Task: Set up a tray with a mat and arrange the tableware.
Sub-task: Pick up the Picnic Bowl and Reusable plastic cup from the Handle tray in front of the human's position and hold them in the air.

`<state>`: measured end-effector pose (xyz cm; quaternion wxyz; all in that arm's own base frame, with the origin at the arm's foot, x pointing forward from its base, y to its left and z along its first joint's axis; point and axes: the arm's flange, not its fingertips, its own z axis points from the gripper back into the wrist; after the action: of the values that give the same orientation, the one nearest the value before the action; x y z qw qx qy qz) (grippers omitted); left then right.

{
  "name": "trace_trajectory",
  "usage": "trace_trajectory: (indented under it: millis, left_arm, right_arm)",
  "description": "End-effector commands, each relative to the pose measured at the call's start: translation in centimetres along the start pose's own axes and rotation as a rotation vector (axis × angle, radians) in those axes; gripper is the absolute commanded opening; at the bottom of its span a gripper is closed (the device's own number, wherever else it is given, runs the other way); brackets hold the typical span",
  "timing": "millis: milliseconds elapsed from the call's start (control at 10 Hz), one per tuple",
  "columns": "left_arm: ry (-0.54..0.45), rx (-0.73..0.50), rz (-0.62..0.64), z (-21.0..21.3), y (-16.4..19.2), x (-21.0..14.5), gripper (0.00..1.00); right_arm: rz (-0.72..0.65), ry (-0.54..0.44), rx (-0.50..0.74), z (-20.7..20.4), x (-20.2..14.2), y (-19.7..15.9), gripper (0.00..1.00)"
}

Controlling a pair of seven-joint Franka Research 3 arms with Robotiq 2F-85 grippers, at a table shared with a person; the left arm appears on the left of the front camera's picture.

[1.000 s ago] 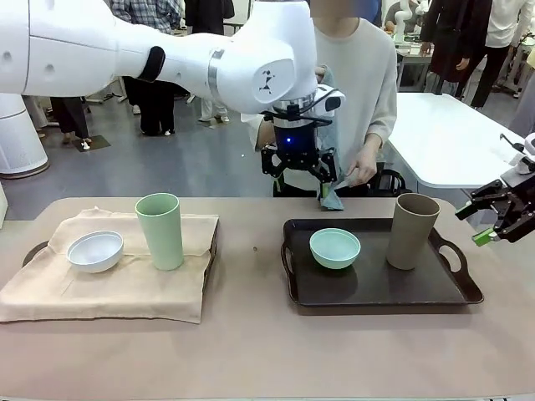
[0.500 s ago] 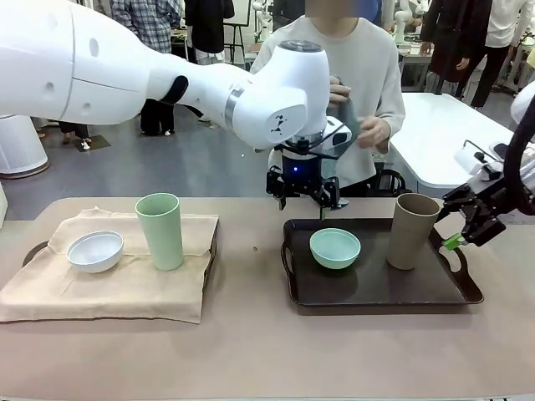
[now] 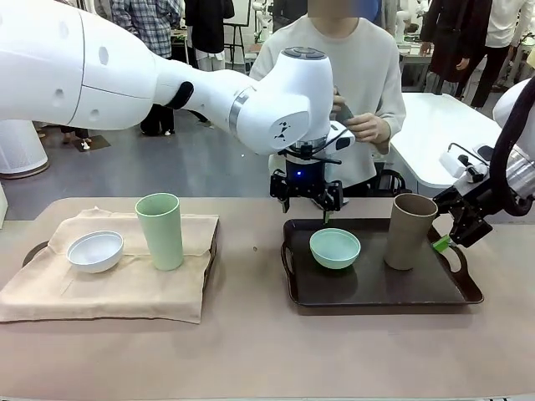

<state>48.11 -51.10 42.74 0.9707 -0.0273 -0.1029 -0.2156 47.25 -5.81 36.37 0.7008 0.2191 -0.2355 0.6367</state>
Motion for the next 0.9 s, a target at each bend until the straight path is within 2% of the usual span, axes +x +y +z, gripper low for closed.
trace_trajectory:
  millis: [0, 300, 800]
  left_arm:
    - [-0.002, -0.063, -0.078, -0.4, -0.8, -0.3, 1.00]
    - [-0.022, -0.094, -0.107, -1.1, -1.8, 0.0, 1.00]
    - [-0.015, -0.083, -0.101, -2.2, -2.2, 0.4, 1.00]
  right_arm:
    - [0.000, 0.001, 0.001, -0.1, 0.1, 0.0, 1.00]
    - [0.011, -0.086, 0.029, -1.6, -1.2, -2.9, 1.00]
    - [0.066, -0.223, 0.097, -2.7, -3.5, -4.2, 1.00]
